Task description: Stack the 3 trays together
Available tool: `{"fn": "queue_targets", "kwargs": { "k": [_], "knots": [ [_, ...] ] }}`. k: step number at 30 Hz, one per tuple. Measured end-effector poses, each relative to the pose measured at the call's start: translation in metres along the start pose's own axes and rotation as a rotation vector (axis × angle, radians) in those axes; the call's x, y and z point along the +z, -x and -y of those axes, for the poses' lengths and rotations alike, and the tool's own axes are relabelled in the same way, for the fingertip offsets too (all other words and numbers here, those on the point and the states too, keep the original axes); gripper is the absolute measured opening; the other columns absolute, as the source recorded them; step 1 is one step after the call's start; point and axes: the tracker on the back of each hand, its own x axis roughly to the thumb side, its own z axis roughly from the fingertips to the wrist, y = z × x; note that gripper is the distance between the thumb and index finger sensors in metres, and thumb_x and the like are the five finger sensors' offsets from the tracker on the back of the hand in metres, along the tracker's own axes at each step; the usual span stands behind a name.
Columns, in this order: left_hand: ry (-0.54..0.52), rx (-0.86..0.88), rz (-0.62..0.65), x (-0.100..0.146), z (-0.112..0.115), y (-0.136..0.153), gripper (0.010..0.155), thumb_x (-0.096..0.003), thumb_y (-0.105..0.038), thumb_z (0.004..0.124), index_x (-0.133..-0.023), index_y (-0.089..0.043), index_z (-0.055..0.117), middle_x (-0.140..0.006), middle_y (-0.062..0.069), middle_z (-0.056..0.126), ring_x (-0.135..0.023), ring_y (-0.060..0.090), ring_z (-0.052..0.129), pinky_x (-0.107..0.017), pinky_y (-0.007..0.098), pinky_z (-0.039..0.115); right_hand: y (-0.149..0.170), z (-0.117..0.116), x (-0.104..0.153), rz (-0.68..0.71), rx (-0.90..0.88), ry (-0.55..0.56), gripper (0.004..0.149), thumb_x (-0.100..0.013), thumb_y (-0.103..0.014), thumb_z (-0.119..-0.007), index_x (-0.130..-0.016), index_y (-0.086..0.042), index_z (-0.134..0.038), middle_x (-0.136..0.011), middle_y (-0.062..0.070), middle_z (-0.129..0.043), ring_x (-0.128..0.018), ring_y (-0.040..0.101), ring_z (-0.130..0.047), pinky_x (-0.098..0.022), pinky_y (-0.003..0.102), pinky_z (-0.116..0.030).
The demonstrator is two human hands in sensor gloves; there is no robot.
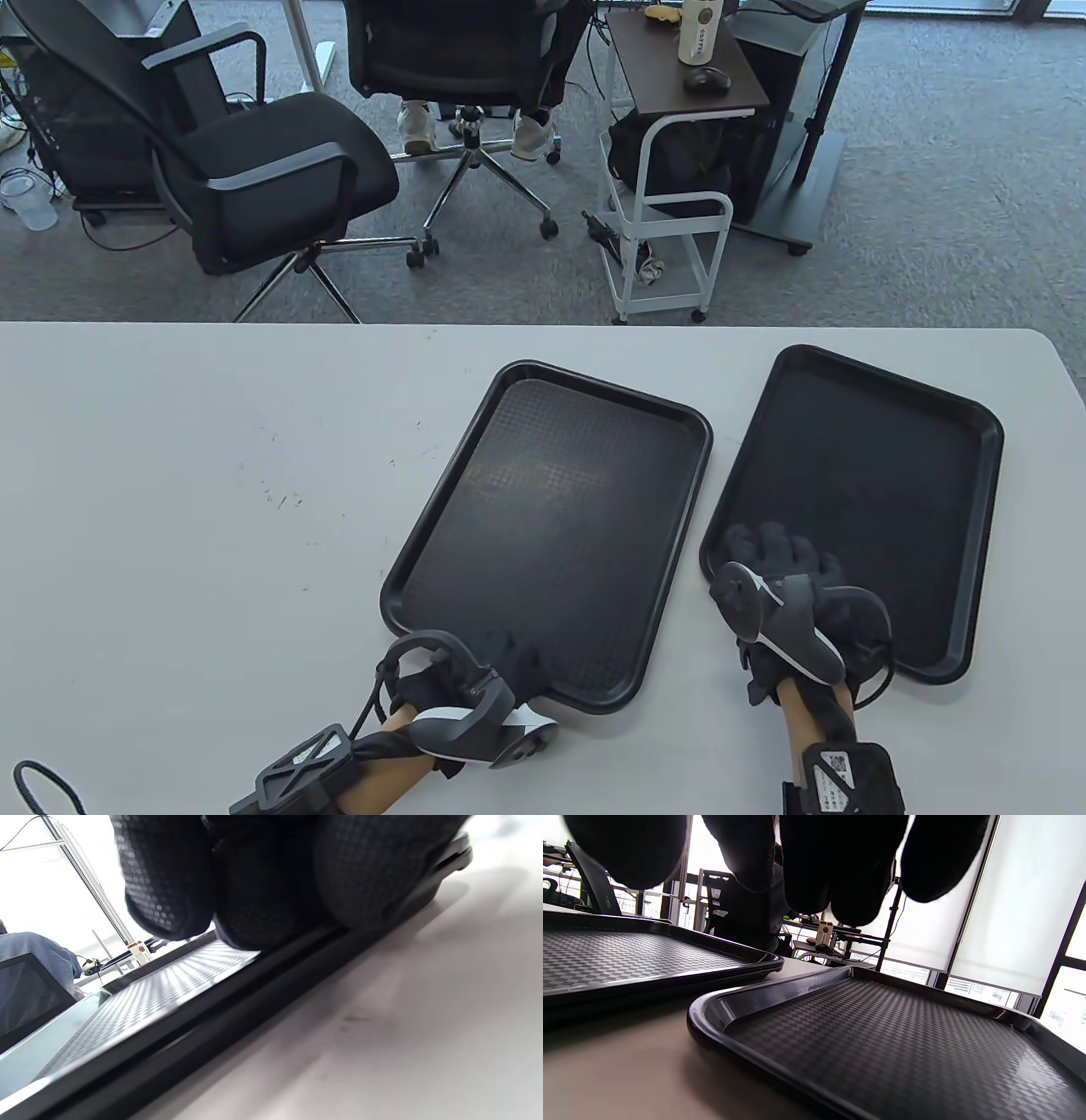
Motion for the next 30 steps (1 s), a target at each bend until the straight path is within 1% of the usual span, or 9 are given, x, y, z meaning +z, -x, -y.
{"fn": "queue_targets", "kwargs": {
  "k": [4,6,11,20,30],
  "knots": [
    [-0.014,0.026,-0.008,0.001,0.0,0.002,0.053,-0.0391,-0.039,0.09,-0.092,-0.039,0.084,-0.089,-0.008,0.097,-0.064,0.019,0.107,-0.051,0.04,0.093,0.0,0.0,0.0,-0.001,-0.001,0.0,0.065,-0.04,-0.061,-0.074,-0.099,-0.036,-0.063,-0.108,0.007,-0.077,-0.091,0.035,-0.086,-0.062,0.058,-0.072],
    [-0.028,0.032,-0.016,0.002,-0.002,0.005,0.055,-0.0385,-0.044,0.09,-0.093,-0.039,0.083,-0.09,-0.008,0.095,-0.066,0.02,0.106,-0.054,0.042,0.091,0.0,0.0,0.0,-0.001,-0.003,0.0,0.065,-0.04,-0.061,-0.074,-0.099,-0.036,-0.063,-0.108,0.007,-0.077,-0.091,0.034,-0.086,-0.062,0.058,-0.072],
    [-0.066,0.061,-0.068,0.007,-0.008,0.018,0.056,-0.0382,-0.048,0.088,-0.093,-0.039,0.082,-0.092,-0.006,0.094,-0.071,0.021,0.104,-0.058,0.044,0.088,0.0,0.0,0.0,-0.001,-0.005,0.001,0.065,-0.04,-0.061,-0.074,-0.099,-0.036,-0.063,-0.108,0.007,-0.077,-0.091,0.035,-0.086,-0.062,0.058,-0.072],
    [-0.127,0.134,-0.214,0.024,-0.019,0.057,0.057,-0.0387,-0.053,0.085,-0.094,-0.039,0.081,-0.095,-0.006,0.092,-0.079,0.024,0.101,-0.064,0.047,0.083,0.0,-0.001,0.0,-0.002,-0.009,0.005,0.065,-0.04,-0.061,-0.074,-0.099,-0.036,-0.063,-0.108,0.007,-0.077,-0.091,0.035,-0.086,-0.062,0.058,-0.072],
    [-0.159,0.141,-0.377,0.051,-0.022,0.1,0.062,-0.0388,-0.056,0.083,-0.098,-0.04,0.078,-0.102,-0.006,0.087,-0.091,0.027,0.094,-0.072,0.052,0.073,-0.001,-0.002,0.0,-0.001,0.002,-0.011,0.065,-0.04,-0.061,-0.074,-0.099,-0.036,-0.063,-0.108,0.007,-0.077,-0.091,0.035,-0.085,-0.062,0.058,-0.072]
  ]
}}
